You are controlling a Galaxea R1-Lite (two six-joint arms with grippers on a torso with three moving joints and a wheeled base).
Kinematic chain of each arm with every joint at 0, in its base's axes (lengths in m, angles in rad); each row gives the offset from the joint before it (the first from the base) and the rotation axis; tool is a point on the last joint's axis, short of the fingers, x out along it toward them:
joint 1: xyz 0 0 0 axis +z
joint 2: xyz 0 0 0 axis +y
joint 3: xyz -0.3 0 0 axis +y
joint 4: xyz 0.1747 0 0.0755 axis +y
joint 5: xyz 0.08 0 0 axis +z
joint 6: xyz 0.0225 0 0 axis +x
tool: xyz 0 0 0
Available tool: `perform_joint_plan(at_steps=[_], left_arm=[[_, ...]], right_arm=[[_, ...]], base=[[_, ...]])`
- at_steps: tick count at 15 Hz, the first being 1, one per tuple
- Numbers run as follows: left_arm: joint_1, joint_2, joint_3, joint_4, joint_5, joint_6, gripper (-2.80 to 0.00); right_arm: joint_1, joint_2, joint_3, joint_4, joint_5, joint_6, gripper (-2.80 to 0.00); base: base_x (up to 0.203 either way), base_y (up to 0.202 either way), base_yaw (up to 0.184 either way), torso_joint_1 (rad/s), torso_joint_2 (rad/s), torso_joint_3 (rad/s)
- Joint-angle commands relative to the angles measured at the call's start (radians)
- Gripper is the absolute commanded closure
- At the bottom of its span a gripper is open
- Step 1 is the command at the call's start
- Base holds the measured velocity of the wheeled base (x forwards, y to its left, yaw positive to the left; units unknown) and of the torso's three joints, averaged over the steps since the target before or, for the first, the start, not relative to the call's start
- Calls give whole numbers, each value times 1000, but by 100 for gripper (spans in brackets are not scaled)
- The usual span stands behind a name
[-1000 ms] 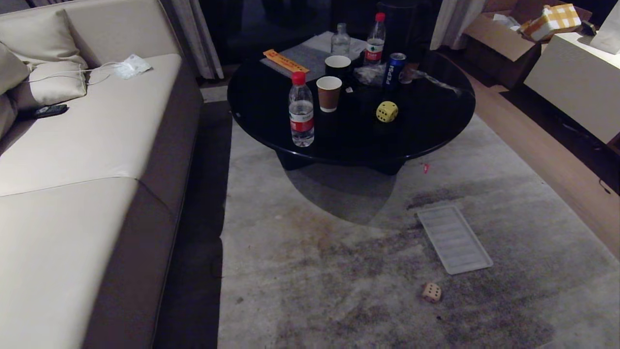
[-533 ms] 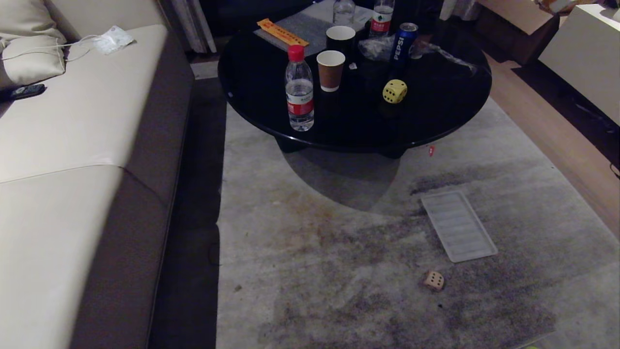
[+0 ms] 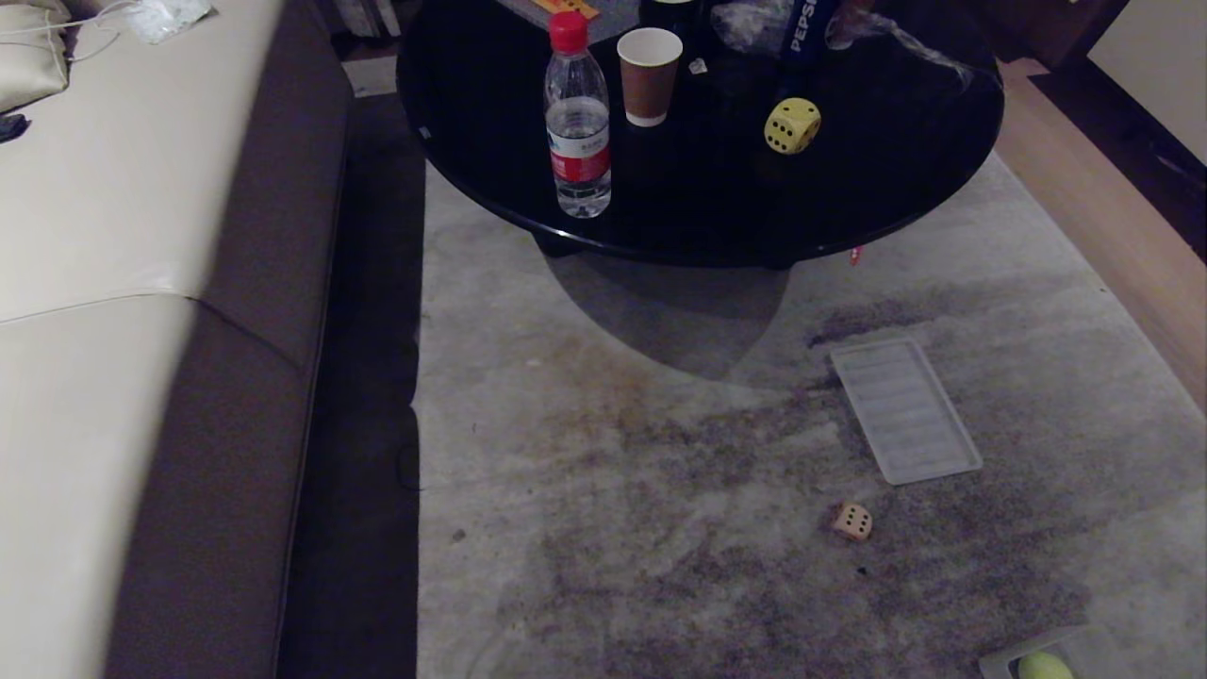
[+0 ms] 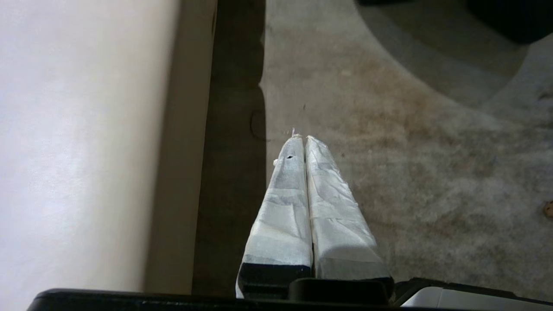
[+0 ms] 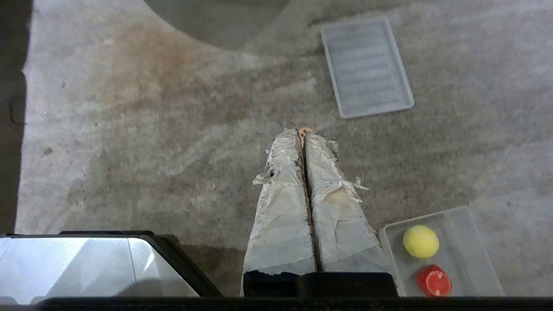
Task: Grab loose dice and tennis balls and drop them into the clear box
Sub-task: Pick up toys out of the box
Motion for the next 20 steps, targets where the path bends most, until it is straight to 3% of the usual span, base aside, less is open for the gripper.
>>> perform_joint_plan(at_steps=[1, 20], left_arm=[[0, 1, 2, 0, 1, -1, 0], [0, 1, 2, 0, 1, -1, 0]], right_arm=[[0, 1, 0, 0, 0, 0, 0], [0, 1, 0, 0, 0, 2, 0]], base=[[0, 0, 0, 5, 4, -200], [0, 0, 0, 3, 4, -199]])
